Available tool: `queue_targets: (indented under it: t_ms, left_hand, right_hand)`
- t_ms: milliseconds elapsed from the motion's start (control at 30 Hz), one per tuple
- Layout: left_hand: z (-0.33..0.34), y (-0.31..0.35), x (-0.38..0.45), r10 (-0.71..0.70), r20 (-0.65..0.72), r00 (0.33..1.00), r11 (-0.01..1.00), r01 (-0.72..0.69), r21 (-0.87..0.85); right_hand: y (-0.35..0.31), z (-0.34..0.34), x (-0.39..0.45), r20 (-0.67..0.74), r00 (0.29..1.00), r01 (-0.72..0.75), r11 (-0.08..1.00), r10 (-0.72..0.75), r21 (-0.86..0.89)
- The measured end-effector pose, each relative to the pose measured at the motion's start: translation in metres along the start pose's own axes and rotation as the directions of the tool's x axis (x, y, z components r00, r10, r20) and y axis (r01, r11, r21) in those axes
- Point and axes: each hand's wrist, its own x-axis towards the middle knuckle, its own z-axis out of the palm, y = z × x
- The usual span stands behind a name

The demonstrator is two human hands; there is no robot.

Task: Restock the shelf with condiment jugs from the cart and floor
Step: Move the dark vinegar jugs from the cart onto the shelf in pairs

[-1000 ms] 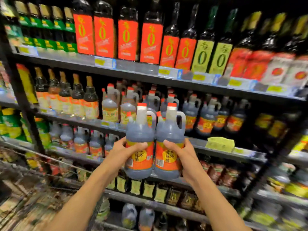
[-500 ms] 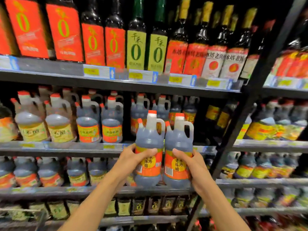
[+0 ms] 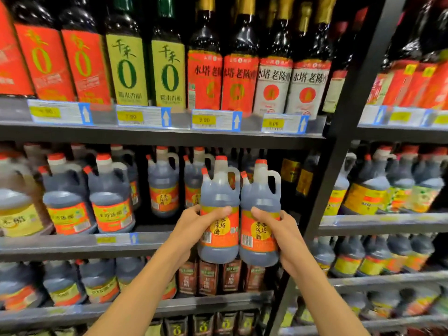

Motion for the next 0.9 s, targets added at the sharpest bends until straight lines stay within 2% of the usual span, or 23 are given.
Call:
queue_targets:
  t_ms: [467, 700, 900]
  left_hand:
    - [0.014, 0.017, 0.061, 0.118, -0.01, 0.993, 0.993, -0.117, 0.026]
    - [0.018, 0.006, 0.081, 0.127, -0.116, 0.985, 0.992, -0.126, 0.016]
    - [0.021, -0.01, 0.093, 0.185, -0.142, 0.973, 0.982, -0.176, 0.074]
  right_hand:
    - [-0.013, -0.009, 0.06, -0.028, 0.993, 0.12, 0.992, -0.118, 0.048]
    - [-0.003, -0.009, 0.079, -0.106, 0.979, 0.179, 0.984, -0.177, 0.01]
    - [0.01, -0.014, 0.091, -0.094, 0.969, 0.229, 0.973, -0.23, -0.019]
